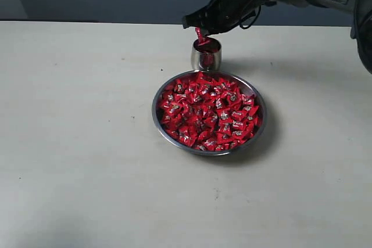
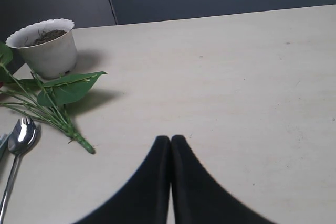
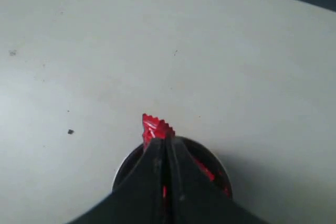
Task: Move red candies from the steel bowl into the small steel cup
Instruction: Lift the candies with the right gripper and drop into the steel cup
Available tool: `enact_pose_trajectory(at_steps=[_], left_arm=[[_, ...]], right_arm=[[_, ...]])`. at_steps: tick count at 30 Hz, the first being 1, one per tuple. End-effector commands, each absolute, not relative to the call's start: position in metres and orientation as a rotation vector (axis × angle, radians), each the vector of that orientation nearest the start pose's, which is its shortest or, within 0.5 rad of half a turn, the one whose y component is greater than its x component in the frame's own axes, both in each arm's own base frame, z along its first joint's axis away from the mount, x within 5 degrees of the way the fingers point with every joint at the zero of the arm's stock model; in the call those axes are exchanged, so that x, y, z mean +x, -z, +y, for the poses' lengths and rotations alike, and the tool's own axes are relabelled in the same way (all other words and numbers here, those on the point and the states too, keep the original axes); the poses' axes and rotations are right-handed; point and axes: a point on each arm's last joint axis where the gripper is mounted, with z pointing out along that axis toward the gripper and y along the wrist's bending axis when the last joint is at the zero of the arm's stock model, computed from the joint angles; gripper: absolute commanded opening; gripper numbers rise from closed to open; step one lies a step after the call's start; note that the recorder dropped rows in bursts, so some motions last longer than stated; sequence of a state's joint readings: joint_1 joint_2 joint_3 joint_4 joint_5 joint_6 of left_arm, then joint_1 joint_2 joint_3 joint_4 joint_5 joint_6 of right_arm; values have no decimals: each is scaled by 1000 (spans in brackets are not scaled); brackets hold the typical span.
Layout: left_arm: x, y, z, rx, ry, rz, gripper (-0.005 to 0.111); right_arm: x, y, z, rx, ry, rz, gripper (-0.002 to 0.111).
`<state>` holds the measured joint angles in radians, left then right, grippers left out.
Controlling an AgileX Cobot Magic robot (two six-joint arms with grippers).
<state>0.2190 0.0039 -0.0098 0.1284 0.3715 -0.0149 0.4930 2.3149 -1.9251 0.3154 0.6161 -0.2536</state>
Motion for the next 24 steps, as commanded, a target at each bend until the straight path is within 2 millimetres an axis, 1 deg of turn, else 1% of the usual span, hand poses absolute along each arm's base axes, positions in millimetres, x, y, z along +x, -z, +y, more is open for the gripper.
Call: enact_pose_trajectory(at_steps=[1,4,5,6,8,11,13,15,17,20,22,23,24], left_arm=[[51,-182,15,-143,-261,1845,0],[51,-182,15,-143,-261,1845,0],[51,-182,15,-143,-261,1845,0],[51,-182,15,-143,-261,1845,0],[51,-182,15,-143,-261,1845,0],[51,-182,15,-143,-261,1845,0],[51,-182,15,-143,-261,1845,0],[51,-182,15,-143,-261,1845,0],[51,-182,15,-143,-261,1845,0],[51,-182,15,-143,-261,1845,0],[51,-182,15,-143,-261,1845,0],[51,-182,15,-143,-261,1845,0],[51,-182,15,-143,-261,1845,0]], right_arm=[[453,-183,260,-687,-425,2407,19],[451,-185,259,-707,-416,2422,45],[450,-187,258,-713,-412,2423,49],[449,-191,258,-717,-415,2425,52],[445,-200,256,-732,-420,2439,49],[437,-215,254,-758,-429,2463,38],[431,-223,252,-781,-436,2494,28],[424,-228,250,-801,-457,2533,20],[418,-230,248,-822,-459,2568,15],[406,-231,245,-827,-504,2604,15],[391,-227,239,-830,-531,2632,15],[378,-222,233,-840,-537,2647,15],[371,-219,229,-844,-531,2652,15]])
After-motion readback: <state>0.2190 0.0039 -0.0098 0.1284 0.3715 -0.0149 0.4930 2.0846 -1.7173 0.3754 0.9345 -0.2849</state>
